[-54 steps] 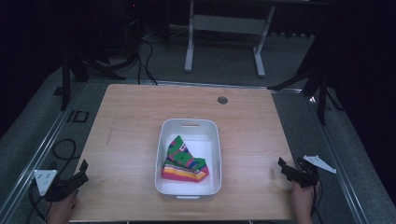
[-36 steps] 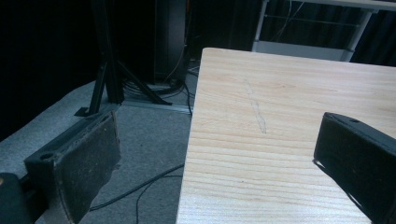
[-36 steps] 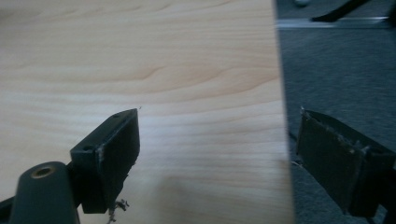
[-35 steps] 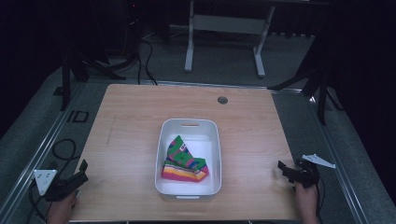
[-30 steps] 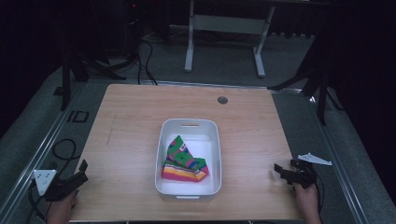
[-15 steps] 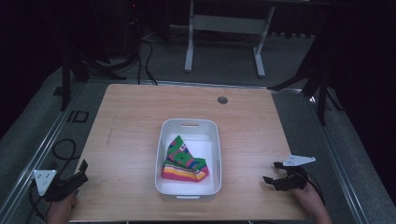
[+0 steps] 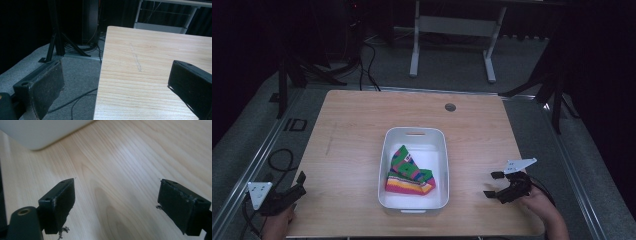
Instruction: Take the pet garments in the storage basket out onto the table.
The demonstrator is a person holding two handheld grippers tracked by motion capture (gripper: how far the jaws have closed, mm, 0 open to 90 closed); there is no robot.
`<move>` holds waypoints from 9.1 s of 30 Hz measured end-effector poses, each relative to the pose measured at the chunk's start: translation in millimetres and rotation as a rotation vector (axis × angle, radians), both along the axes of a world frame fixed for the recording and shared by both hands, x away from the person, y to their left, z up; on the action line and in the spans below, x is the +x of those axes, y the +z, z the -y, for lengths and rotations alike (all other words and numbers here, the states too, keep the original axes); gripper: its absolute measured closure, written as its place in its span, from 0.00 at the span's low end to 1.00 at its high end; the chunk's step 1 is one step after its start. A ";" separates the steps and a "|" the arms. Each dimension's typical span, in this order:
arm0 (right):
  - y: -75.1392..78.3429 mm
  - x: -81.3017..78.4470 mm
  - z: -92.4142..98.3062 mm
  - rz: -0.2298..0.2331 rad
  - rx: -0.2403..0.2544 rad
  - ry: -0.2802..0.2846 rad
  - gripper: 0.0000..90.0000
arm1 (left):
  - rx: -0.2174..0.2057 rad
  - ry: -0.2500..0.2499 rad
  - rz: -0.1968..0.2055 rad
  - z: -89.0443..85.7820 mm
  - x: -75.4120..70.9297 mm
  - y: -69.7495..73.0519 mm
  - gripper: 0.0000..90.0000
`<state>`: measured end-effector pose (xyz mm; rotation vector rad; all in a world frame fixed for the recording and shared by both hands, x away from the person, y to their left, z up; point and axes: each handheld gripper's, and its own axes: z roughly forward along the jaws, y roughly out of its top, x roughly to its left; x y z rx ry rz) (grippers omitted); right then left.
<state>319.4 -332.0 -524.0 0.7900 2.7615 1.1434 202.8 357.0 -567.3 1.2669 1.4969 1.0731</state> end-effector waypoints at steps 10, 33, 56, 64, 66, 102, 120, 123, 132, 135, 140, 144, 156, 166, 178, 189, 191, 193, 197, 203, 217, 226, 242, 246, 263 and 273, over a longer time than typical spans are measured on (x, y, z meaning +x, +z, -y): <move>35.7 4.8 -38.5 0.040 -0.066 0.109 0.16 | 0.000 -0.001 0.001 0.1 0.2 0.0 0.01; 97.0 28.2 -141.0 0.040 -0.109 0.268 0.16 | 0.001 -0.009 0.001 0.0 0.1 0.0 0.01; 58.2 44.8 -238.5 -0.056 -0.292 0.412 0.17 | -0.002 -0.018 0.003 -0.4 -0.2 -0.1 0.01; 39.4 45.0 -262.4 -0.086 -0.387 0.422 0.27 | -0.005 -0.021 0.003 -0.7 -0.3 -0.1 0.01; 31.8 43.3 -268.4 -0.097 -0.440 0.430 0.32 | -0.005 -0.023 0.003 -0.8 -0.2 -0.1 0.01; 126.8 41.5 -259.9 0.161 -0.355 0.312 0.93 | -0.003 -0.020 -0.001 -0.7 0.1 0.0 0.01; 206.5 40.5 -255.5 0.267 -0.267 0.274 0.93 | -0.006 -0.017 -0.003 -0.9 0.1 0.1 0.01; 221.2 39.3 -252.6 0.279 -0.254 0.262 0.93 | -0.006 -0.017 -0.003 -0.8 0.2 0.2 0.01; 251.2 35.3 -240.6 0.319 -0.225 0.224 0.93 | -0.009 -0.015 -0.005 -0.9 0.4 0.2 0.01; 254.9 35.9 -235.1 0.328 -0.221 0.211 0.93 | -0.010 -0.014 -0.004 -0.8 0.5 0.2 0.01; 262.1 38.2 -222.0 0.337 -0.217 0.171 0.93 | -0.008 -0.014 -0.006 -0.9 0.4 0.3 0.01; 267.9 40.7 -208.3 0.342 -0.224 0.140 0.93 | -0.008 -0.013 -0.006 -0.7 0.3 0.3 0.01; 271.7 50.8 -152.2 0.340 -0.250 0.015 0.93 | -0.015 -0.013 -0.003 -1.4 0.7 0.1 0.01; 258.1 58.4 -101.8 0.307 -0.268 -0.097 0.93 | -0.004 -0.012 -0.006 -0.6 0.5 0.2 0.01; 219.5 73.1 -66.5 0.261 -0.263 -0.195 0.93 | 0.009 -0.010 -0.002 0.6 0.3 0.0 0.01; 131.7 92.6 -58.1 0.130 -0.265 -0.242 0.92 | 0.016 -0.011 -0.001 1.3 -0.1 0.1 0.01; 113.4 94.1 -58.2 0.104 -0.275 -0.250 0.92 | 0.016 -0.011 -0.001 1.3 -0.1 0.1 0.01; 98.9 95.0 -58.1 0.088 -0.275 -0.253 0.92 | 0.017 -0.011 0.000 1.3 -0.1 0.1 0.01; 75.0 94.8 -59.9 0.055 -0.266 -0.260 0.92 | 0.017 -0.011 -0.001 1.7 0.1 0.1 0.01; 39.0 95.0 -67.0 0.019 -0.296 -0.266 0.92 | 0.019 -0.010 0.001 1.9 -0.1 0.1 0.01; -0.6 90.7 -75.5 0.006 -0.329 -0.274 0.69 | 0.017 -0.011 0.000 1.7 0.0 0.1 0.01; 27.4 75.0 -61.3 0.098 -0.236 -0.325 0.31 | 0.017 -0.010 0.003 1.7 -0.1 0.0 0.01; 15.9 39.7 0.2 0.208 -0.099 -0.452 0.15 | 0.020 -0.008 0.005 2.2 -0.3 -0.1 0.01; 8.5 23.5 19.8 0.292 -0.035 -0.528 0.15 | 0.018 -0.006 0.004 2.0 -0.3 0.0 0.01; -25.1 -25.5 56.8 0.325 0.060 -0.695 0.15 | 0.019 -0.007 0.003 2.2 -0.2 0.0 0.01; -31.1 -43.6 75.9 0.364 0.154 -0.835 0.15 | 0.021 -0.008 0.005 2.2 -0.3 0.0 0.01</move>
